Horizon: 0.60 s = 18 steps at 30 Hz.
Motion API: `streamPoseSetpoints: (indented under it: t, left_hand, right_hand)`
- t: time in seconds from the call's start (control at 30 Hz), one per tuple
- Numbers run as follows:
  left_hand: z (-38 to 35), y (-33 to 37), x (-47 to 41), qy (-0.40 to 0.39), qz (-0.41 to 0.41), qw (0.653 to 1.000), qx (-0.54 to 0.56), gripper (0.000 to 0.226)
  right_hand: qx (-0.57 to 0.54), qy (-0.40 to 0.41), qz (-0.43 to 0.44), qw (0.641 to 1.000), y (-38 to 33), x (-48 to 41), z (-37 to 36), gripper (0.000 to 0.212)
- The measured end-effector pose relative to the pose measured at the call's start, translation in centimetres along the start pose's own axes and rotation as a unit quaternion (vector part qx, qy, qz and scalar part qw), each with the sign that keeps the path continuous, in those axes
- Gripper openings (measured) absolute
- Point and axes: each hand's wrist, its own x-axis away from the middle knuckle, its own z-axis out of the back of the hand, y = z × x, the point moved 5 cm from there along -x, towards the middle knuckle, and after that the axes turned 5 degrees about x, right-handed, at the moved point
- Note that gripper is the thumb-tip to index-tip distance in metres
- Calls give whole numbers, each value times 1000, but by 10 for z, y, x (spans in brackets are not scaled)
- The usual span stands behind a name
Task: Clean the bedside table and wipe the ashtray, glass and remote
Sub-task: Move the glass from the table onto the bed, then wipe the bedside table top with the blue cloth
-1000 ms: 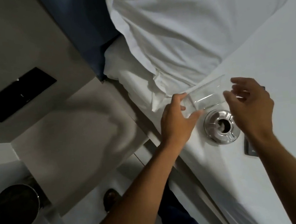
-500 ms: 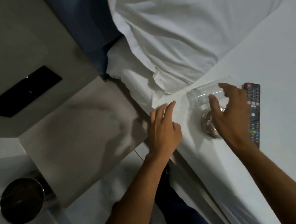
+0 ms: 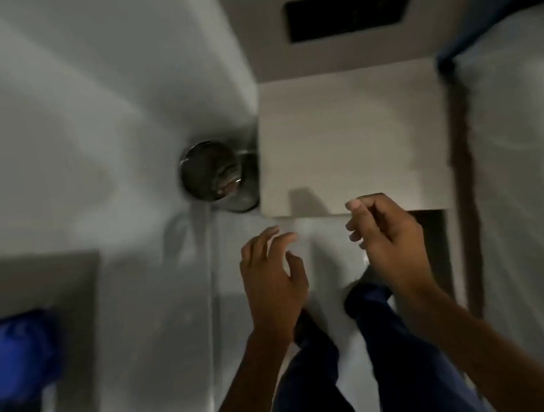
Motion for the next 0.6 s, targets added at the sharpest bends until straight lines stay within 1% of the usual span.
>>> streamPoseSetpoints:
  t: [0.07, 0.17, 0.27, 0.37, 0.43, 0.47, 0.53, 0.6]
  left_hand:
    - [55, -34, 14, 72, 26, 997, -3, 28]
    - [129, -80, 37, 172, 63, 983, -25, 29]
    - [192, -122, 65, 266, 97, 958, -42, 31]
    - [241, -162, 90, 335, 155, 927, -69, 29]
    - [270, -187, 104, 368, 203, 906, -58, 29]
    - [282, -197, 109, 380, 209, 900, -49, 29]
    - [300, -215, 115, 381, 208, 900, -48, 32]
    - [303, -234, 113, 338, 219, 914, -53, 34]
  right_hand:
    - [9, -61, 33, 998, -22, 15, -51, 18]
    - [36, -164, 65, 984, -50, 46, -127, 15]
    - [66, -255, 103, 959, -73, 83, -199, 11]
    - [111, -318, 147, 930, -95, 122, -259, 15]
    - [121, -349, 145, 918, -105, 142, -294, 22]
    - [120, -363, 129, 915, -110, 149, -310, 28]
    - [125, -376, 82, 914, -115, 157, -339, 40]
    - [146, -371, 41, 916, -119, 160, -365, 58]
